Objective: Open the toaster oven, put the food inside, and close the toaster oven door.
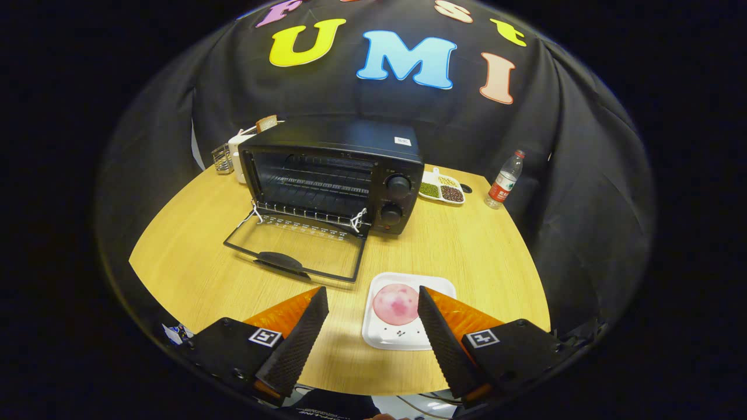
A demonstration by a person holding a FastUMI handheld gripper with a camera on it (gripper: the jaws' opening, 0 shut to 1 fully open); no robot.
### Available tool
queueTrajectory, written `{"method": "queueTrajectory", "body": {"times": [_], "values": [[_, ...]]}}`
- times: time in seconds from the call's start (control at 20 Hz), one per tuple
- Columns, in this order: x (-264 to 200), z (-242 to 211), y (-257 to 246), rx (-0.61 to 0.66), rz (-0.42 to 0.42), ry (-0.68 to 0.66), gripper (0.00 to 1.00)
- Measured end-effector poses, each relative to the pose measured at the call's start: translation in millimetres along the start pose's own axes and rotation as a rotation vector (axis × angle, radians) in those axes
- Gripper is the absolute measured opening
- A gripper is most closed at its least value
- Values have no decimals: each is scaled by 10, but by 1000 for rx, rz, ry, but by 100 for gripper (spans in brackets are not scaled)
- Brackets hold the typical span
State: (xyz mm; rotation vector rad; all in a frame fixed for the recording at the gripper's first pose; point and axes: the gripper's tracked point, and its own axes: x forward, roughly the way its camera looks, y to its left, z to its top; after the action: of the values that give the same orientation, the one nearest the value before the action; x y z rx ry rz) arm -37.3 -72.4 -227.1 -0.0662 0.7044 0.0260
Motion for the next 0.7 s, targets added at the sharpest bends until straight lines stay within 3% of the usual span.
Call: {"method": "queueTrajectory", "body": {"times": [0.4, 0.7], "values": [[195, -30, -426, -37, 79, 40, 99], [440, -127, -1033, -28, 129, 107, 99]]}}
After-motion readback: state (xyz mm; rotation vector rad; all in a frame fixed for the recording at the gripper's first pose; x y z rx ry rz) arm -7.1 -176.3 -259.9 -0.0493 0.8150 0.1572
